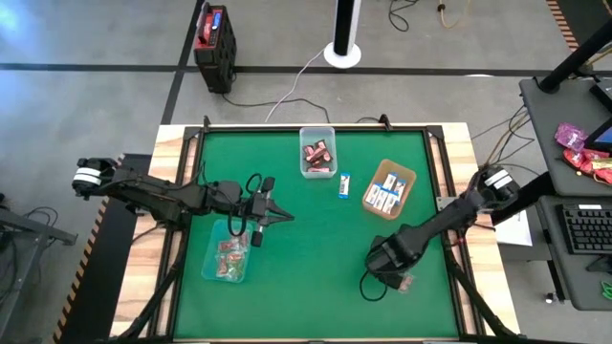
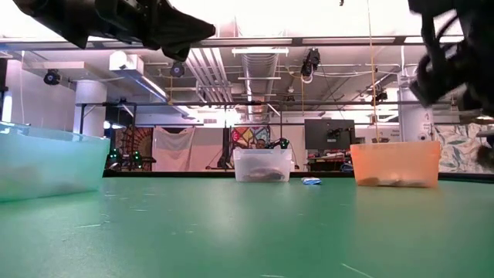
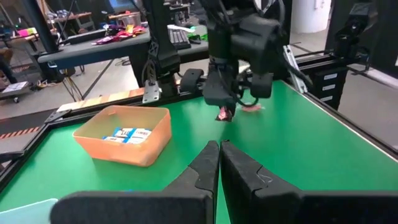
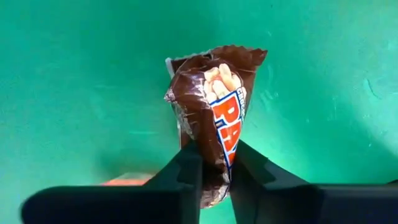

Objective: Sort candy by brand, put in halloween buckets
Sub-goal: Put the brown chocolate into the top transparent bin, then put the white chocolate into the orange bin

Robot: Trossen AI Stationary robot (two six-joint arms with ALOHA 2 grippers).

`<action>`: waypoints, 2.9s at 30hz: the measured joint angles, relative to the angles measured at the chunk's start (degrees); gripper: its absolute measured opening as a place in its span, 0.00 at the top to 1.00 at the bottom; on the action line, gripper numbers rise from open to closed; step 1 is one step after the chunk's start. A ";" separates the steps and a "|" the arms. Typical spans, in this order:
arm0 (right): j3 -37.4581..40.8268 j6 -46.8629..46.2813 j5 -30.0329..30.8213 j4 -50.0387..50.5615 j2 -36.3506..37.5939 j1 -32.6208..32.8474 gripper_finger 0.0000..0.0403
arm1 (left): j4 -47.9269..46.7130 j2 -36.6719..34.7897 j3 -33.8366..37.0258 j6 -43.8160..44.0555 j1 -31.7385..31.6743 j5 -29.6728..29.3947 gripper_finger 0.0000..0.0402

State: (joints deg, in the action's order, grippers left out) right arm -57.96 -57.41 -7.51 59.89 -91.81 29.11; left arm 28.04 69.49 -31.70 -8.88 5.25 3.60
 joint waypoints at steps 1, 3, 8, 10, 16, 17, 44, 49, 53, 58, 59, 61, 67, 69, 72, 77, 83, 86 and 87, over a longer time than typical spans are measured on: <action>-0.17 -0.36 0.01 -0.14 1.06 0.01 0.90 | 0.18 0.00 0.00 0.00 0.12 0.00 1.00; -0.77 -1.21 0.35 -0.43 3.13 -0.01 0.92 | 0.86 -0.07 0.00 0.00 0.50 0.04 1.00; -3.14 1.26 9.25 -9.49 8.32 -1.21 0.90 | 1.98 -0.48 -0.53 0.01 2.11 0.09 1.00; -4.61 4.68 16.29 -13.43 9.79 -2.90 0.90 | 1.97 -0.77 -1.12 0.00 2.82 0.11 1.00; -12.74 21.48 40.61 -17.54 10.68 -11.35 0.91 | 0.45 -3.38 -2.83 0.02 4.34 0.11 1.00; -13.89 25.04 42.88 -19.07 10.52 -13.27 0.91 | 0.01 -4.25 -3.18 0.02 4.51 0.11 1.00; -28.77 53.39 28.13 -37.53 -16.63 -53.12 0.76 | -20.58 -20.70 -3.77 3.67 4.96 -0.11 1.00; -35.52 52.73 28.13 -28.60 -20.92 -53.17 0.63 | -21.07 -20.29 -3.74 3.86 5.09 -0.11 1.00; -40.30 51.41 28.02 -22.76 -21.43 -53.03 0.57 | -21.46 -19.74 -3.65 4.07 5.10 -0.13 1.00; -44.30 43.36 23.54 -10.26 -18.67 -50.65 0.56 | -23.18 -19.38 -3.63 5.25 5.23 -0.13 1.00; -44.85 40.49 21.48 -7.81 -17.78 -50.14 0.56 | -23.50 -19.32 -3.61 5.42 5.23 -0.13 1.00; -45.06 35.31 16.91 -2.43 -16.30 -48.60 0.57 | -24.09 -19.32 -3.50 5.44 5.23 -0.15 1.00; -44.04 28.71 13.00 8.54 -15.26 -41.84 0.62 | -24.98 -19.26 -3.50 5.44 5.23 -0.17 1.00; -42.52 28.22 13.03 10.58 -15.21 -39.86 0.64 | -25.12 -19.26 -3.50 5.44 5.23 -0.17 1.00; -39.51 28.08 16.41 10.11 -15.23 -37.44 0.68 | -25.37 -19.26 -3.50 5.44 5.23 -0.15 1.00; -35.17 26.63 21.97 9.21 -15.23 -35.59 0.78 | -25.60 -19.02 -3.50 5.42 5.23 -0.17 1.00; -27.79 26.98 22.58 0.83 -15.23 -36.26 0.96 | -25.56 -18.97 -3.48 5.42 5.23 -0.17 1.00; -23.94 27.79 26.17 -4.19 -15.23 -36.40 0.97 | -25.56 -18.97 -3.48 5.42 5.23 -0.16 1.00; -22.81 28.49 27.29 -5.50 -15.23 -36.38 0.97 | -25.56 -18.97 -3.48 5.42 5.23 -0.16 1.00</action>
State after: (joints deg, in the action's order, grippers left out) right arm -80.78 -28.92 19.78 54.39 -107.04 -7.27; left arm 2.48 50.52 -35.18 -3.46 10.48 3.44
